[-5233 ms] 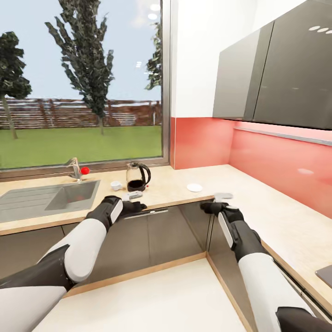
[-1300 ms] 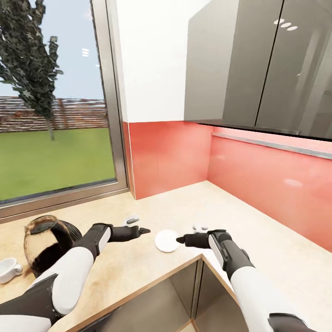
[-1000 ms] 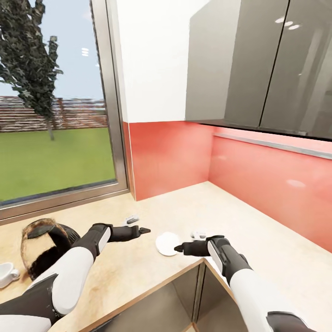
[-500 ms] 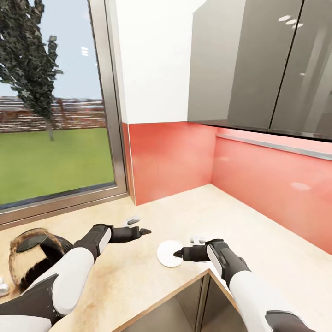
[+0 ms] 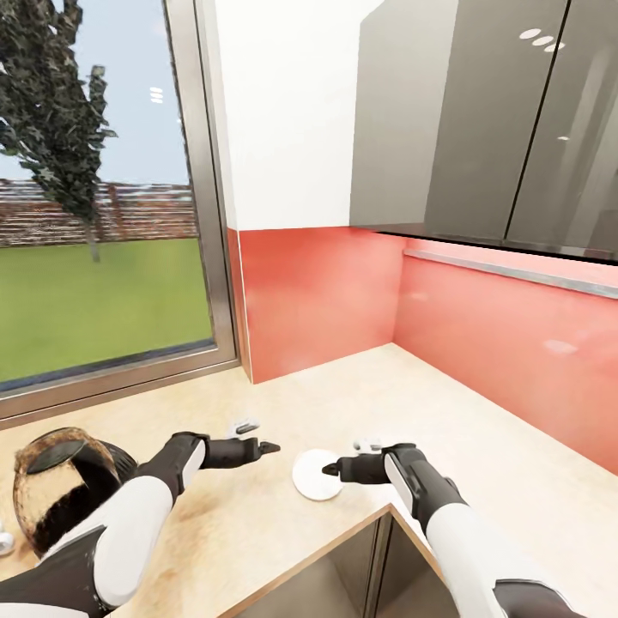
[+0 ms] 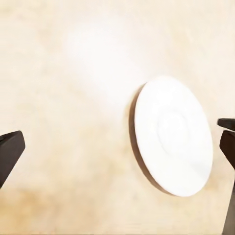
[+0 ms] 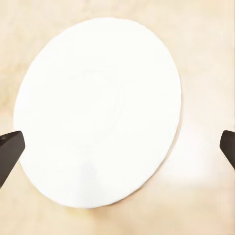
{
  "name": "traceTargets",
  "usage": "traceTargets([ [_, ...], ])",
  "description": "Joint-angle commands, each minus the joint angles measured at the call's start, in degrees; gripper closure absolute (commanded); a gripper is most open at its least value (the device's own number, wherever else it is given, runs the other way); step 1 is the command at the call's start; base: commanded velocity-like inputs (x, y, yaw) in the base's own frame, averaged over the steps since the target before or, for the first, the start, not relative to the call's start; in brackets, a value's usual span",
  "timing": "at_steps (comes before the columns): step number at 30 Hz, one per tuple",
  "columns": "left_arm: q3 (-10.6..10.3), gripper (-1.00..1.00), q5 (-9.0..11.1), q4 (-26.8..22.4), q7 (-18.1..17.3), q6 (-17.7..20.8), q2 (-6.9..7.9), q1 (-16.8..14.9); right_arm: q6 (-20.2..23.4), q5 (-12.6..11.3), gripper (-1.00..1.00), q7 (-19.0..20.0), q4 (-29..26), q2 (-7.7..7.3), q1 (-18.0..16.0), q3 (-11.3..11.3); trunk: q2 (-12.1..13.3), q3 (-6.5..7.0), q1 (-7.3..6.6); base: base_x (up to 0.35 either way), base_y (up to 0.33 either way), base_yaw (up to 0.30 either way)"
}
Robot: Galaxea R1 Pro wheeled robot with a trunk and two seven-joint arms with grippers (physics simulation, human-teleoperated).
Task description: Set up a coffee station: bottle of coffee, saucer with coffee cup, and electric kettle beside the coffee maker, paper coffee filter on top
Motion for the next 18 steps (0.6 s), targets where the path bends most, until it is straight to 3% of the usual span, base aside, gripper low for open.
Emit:
traceTargets([
  [1,0.47,-1.0,-0.47,-0.19,-0.3,0.43,-0.07,0.32,0.31,0.27,-1.0,0.27,-0.17,0.0,-0.01,-0.38,-0.05,-0.03,0.02,0.0,0.0,0.0],
  [9,0.34,-1.0,-0.48,-0.32,-0.3,0.37,-0.1,2.92,0.37,0.32,-1.0,0.14,-2.67,-0.02,-0.01,-0.05,-0.05,-0.02,0.02,0.0,0.0,-0.02],
  [18,0.45,-1.0,-0.48,-0.21,-0.39,0.43,-0.24,3.98,0.4,0.26,-1.0,0.19,-5.57,0.1,-0.01,0.0,-0.05,0.15,0.02,0.0,0.0,-0.23],
])
